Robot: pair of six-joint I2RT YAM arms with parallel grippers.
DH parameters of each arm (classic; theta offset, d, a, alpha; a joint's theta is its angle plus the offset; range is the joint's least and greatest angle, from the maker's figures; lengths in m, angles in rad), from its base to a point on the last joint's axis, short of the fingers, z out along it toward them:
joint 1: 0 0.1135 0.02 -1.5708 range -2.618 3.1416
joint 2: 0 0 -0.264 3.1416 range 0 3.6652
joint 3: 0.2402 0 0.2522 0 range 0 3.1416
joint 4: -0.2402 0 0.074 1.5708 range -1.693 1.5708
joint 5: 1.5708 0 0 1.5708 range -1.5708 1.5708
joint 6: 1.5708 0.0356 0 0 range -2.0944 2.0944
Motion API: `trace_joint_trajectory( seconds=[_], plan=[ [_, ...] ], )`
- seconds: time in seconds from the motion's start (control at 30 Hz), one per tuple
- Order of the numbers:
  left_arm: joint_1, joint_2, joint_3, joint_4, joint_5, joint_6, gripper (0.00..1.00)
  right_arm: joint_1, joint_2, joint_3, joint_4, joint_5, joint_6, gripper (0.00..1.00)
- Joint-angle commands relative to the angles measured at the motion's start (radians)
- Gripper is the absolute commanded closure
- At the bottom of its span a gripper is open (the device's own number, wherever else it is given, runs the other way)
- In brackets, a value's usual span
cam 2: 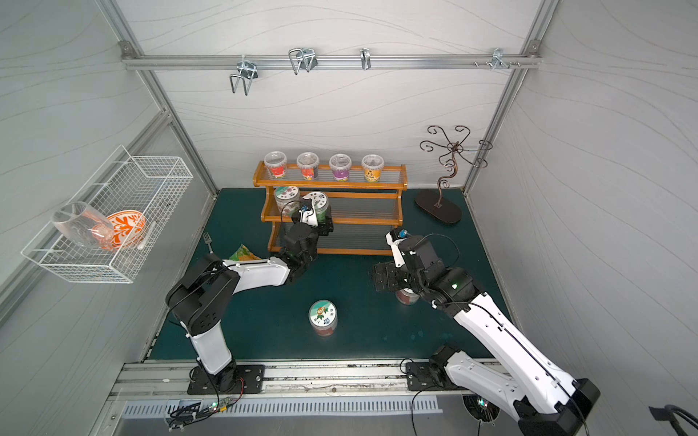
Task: Place the seed container on the shelf
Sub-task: Place the seed jar on the shelf.
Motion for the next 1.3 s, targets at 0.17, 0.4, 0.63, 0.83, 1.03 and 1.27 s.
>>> trace_joint_trajectory(
  seconds=[0.17,0.4,0.63,0.83,1.03,1.27],
  plan=[
    [0.037,0.072,0.12,0.044,-0.006,-0.027,0.5,-0.011,0.006,-0.008,0.028,-0.033,-0.016,0.01],
    [0.057,0.105,0.166,0.022,0.003,-0.035,0.5,-0.013,0.009,-0.011,0.03,-0.039,-0.015,0.01],
    [0.062,0.127,0.189,0.01,0.007,-0.034,0.47,-0.017,0.012,-0.019,0.033,-0.045,-0.016,0.01],
    [0.058,0.109,0.178,0.016,0.001,-0.031,0.27,-0.02,0.012,-0.019,0.033,-0.05,-0.021,0.01],
    [0.041,0.057,0.148,0.032,-0.022,0.01,0.05,-0.021,0.014,-0.022,0.037,-0.061,-0.012,0.01],
    [0.028,0.003,0.116,0.031,-0.043,0.018,0.0,-0.022,0.011,-0.019,0.033,-0.074,0.004,0.01]
  ],
)
